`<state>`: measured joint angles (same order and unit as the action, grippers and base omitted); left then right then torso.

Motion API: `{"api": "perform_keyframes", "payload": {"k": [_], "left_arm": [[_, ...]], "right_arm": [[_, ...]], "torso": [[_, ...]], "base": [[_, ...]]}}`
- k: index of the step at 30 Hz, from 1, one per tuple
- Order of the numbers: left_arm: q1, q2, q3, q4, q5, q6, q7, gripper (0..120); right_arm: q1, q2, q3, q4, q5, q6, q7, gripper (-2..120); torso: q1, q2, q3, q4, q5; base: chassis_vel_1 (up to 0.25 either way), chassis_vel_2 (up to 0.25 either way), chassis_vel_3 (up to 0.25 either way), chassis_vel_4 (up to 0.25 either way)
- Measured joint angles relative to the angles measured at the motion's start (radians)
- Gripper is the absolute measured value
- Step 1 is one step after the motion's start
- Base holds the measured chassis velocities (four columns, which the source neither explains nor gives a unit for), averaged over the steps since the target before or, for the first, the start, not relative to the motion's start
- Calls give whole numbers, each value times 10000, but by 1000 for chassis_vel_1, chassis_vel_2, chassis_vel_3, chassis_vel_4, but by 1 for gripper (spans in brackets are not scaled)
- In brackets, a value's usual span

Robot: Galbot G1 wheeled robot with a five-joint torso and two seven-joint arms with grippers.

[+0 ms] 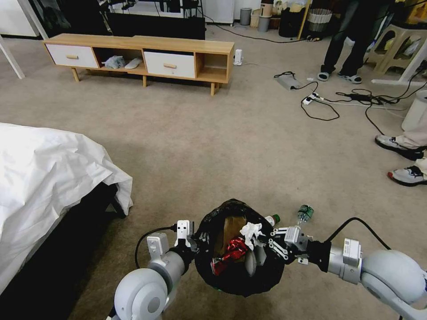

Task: Pick up the trash bin and place the garbage on the floor into it.

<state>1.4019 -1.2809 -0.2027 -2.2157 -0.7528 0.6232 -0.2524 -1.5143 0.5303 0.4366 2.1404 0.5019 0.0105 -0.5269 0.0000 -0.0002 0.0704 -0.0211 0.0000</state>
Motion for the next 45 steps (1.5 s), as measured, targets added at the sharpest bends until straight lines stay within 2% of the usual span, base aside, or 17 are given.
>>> {"api": "perform_keyframes", "payload": {"k": [4,6,7,9,11,12,15,17,20,22,25,26,27,28,45], "left_arm": [[2,-2,-8,0,-3,0,-5,0],[0,-1,-11,3,-9,-1,-5,0],[0,-1,-11,3,-9,-1,-5,0],[-17,0,-5,25,-29,-1,-5,0],[-25,0,1,27,-39,-1,-5,0],[-33,3,18,36,-56,-1,-4,0],[-40,9,41,49,-74,-1,-5,0],[-43,19,49,68,-94,0,-1,0],[-41,28,47,80,-97,0,0,0],[-34,39,16,109,-92,-10,-3,0],[-33,40,36,128,-94,-8,-1,0],[-35,33,39,151,-96,-9,7,0],[-35,33,39,151,-96,-9,7,0],[-43,23,40,178,-89,-10,7,0],[-38,-122,16,385,48,-20,37,0]], "right_arm": [[35,35,-77,-40,-18,4,10,10],[39,39,-108,-31,-21,4,18,19],[39,39,-108,-31,-21,4,18,19],[30,32,-110,2,-21,-1,43,31],[29,29,-107,12,-20,-2,54,35],[27,23,-102,29,-17,-2,74,42],[26,16,-101,55,-13,-4,99,49],[18,22,-101,84,-10,-12,107,61],[13,28,-97,85,-9,-12,110,67],[9,31,-65,65,-9,-28,139,79],[12,28,-54,101,6,-27,139,85],[5,0,-13,142,28,-33,136,92],[5,0,-13,142,28,-33,136,92],[-12,-49,53,185,60,-35,128,98],[-205,-310,633,588,321,-49,61,100]], "torso": [[0,0,0,0,0],[0,0,0,0,0],[0,0,0,0,0],[0,0,0,0,0],[0,0,0,0,0],[0,1,0,0,0],[0,1,0,0,0],[0,2,0,0,0],[0,1,0,-1,0],[0,1,0,1,1],[0,1,0,1,0],[0,2,0,-1,0],[0,2,0,-1,0],[0,2,-1,0,1],[0,2,0,0,1]], "base": [[0,0,0,0],[0,0,0,0],[0,0,0,0],[0,0,0,0],[0,0,0,0],[0,0,0,0],[0,0,0,0],[0,0,0,0],[0,0,0,0],[0,0,0,0],[0,0,0,0],[0,0,0,0],[0,0,0,0],[0,0,0,0],[0,0,0,0]]}}
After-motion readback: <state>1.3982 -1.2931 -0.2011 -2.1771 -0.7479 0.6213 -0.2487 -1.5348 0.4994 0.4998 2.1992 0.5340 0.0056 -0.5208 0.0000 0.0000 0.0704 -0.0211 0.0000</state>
